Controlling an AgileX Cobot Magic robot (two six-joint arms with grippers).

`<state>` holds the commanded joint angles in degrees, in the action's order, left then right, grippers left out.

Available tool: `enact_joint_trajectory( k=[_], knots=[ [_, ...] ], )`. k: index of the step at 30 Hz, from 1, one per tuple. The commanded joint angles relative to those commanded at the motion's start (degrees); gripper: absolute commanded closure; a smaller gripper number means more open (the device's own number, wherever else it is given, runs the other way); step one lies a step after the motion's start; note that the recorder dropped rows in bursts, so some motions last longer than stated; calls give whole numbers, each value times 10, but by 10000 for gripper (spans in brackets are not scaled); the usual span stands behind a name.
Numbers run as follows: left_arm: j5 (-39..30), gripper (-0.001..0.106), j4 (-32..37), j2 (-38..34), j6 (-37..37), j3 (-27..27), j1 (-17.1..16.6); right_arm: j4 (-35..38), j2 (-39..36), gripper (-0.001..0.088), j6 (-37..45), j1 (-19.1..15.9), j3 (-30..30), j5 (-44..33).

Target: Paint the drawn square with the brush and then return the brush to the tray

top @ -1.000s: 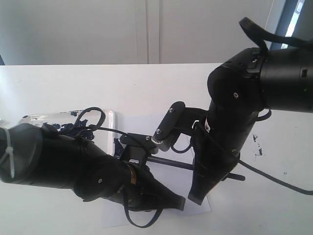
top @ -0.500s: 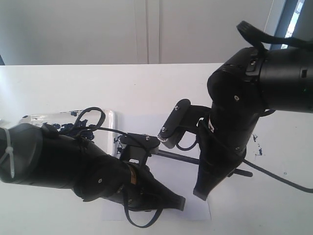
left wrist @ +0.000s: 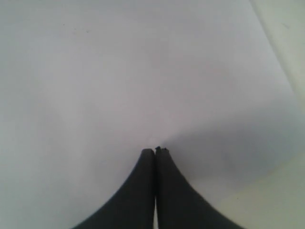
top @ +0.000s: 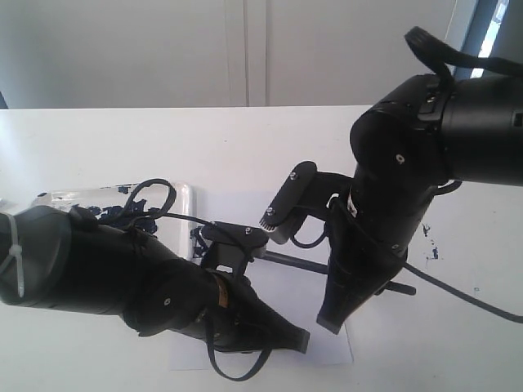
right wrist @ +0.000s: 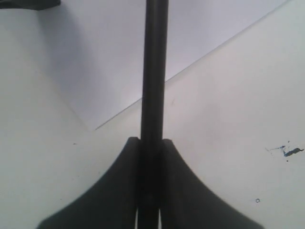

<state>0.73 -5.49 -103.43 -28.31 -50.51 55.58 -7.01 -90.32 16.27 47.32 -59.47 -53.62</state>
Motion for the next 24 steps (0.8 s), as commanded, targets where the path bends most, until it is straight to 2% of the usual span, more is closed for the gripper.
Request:
enact_joint_trajectory(
  k=[10, 16, 24],
  knots=[
    [0, 1053, 0, 0, 1, 0, 0, -12, 10, 868, -13, 0, 0, 26],
    [-1, 1053, 0, 0, 1, 0, 0, 17, 15, 868, 16, 0, 0, -5],
    [-1, 1053, 0, 0, 1, 0, 0, 22, 15, 868, 16, 0, 0, -7]
  ],
)
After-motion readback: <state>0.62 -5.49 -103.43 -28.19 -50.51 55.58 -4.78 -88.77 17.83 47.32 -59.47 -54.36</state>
